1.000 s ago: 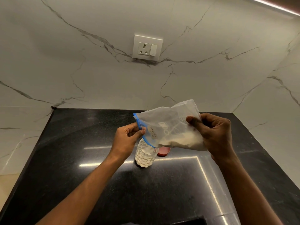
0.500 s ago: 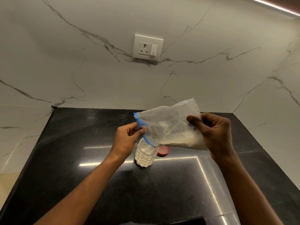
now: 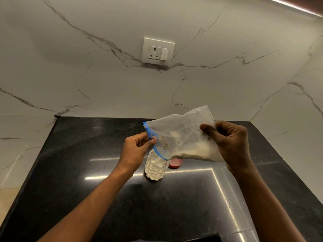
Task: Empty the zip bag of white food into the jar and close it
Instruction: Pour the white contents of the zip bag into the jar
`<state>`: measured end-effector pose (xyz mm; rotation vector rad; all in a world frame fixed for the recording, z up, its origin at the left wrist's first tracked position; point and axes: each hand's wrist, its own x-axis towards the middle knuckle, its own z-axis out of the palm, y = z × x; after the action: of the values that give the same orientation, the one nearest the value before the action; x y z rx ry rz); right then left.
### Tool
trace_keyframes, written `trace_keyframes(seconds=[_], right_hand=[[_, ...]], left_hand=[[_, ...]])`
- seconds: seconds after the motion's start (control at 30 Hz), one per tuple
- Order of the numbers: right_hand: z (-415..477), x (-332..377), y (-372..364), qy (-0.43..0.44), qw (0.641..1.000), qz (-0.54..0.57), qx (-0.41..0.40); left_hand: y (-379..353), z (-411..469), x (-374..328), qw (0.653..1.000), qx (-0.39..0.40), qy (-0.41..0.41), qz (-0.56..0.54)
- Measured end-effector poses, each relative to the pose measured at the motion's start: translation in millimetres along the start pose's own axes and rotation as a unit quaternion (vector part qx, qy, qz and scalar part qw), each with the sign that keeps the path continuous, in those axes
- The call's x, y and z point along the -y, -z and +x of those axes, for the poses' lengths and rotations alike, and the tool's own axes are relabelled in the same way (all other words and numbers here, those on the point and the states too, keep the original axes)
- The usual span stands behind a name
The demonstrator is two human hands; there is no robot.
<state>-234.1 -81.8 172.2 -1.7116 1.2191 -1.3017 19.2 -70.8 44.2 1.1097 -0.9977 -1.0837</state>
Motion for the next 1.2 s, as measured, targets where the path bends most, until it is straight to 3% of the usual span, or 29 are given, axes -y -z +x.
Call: trace_keyframes(seconds=[0.6,0.83,1.2], right_hand=[[0.1,-6.4,1.1,-0.012,1.000,0.015,0.008],[-6.5,-12.7,-0.8,-0.024,0.999,0.020,0.014],[-8.1,-12.0,-0.6,-0.023,1.000,-0.004,0.018]], left_hand=[[-2.4,-3.5,-5.5,1.000,0.021,-0.015,-0.003],[4.9,-8.1,7.8,0.989,0.094,0.066,0.098],[13.9,2.4,9.1,0.973,0.122,0.041,0.193]])
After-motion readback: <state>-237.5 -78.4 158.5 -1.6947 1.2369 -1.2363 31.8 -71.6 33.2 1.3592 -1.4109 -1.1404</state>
